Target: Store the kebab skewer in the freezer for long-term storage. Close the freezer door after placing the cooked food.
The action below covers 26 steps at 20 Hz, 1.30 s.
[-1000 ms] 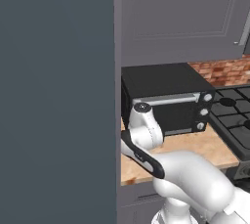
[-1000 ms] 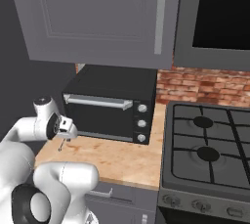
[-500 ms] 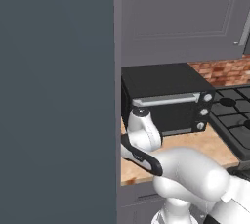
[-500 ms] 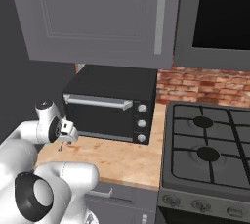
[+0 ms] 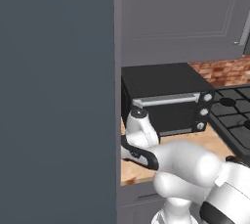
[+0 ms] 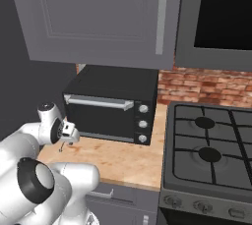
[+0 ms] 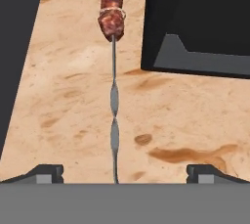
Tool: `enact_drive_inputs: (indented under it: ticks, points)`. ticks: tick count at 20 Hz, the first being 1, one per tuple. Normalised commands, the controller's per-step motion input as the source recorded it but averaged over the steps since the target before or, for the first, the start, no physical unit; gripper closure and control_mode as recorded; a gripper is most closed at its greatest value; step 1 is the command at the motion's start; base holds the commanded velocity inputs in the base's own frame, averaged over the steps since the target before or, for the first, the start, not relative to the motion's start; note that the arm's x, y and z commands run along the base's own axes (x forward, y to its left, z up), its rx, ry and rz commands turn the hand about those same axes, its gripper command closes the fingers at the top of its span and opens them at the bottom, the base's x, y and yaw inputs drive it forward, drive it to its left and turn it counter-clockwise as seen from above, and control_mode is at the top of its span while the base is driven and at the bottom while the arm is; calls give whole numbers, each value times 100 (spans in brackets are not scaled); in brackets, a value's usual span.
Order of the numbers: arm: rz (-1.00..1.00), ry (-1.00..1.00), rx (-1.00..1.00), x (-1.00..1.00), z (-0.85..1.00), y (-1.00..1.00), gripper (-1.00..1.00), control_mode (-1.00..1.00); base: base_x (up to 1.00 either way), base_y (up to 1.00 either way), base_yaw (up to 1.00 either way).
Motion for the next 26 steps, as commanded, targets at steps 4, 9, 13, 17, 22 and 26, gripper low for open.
enact_drive_inputs:
  ticks: [4, 9, 13, 17, 22, 26]
  points:
    - [0, 0, 0, 14, -32, 0, -100, -100, 0, 0, 0]
    - [0, -4, 0, 10, -30, 0, -100, -100, 0, 0, 0]
    - [0, -9, 0, 1, -31, 0, -100, -100, 0, 0, 0]
    - [0, -7, 0, 0, -26, -1, -100, -100, 0, 0, 0]
    - [0, -1, 0, 0, -16, 0, 100, -100, 0, 0, 0]
    - [0, 0, 0, 0, -9, 0, 100, -100, 0, 0, 0]
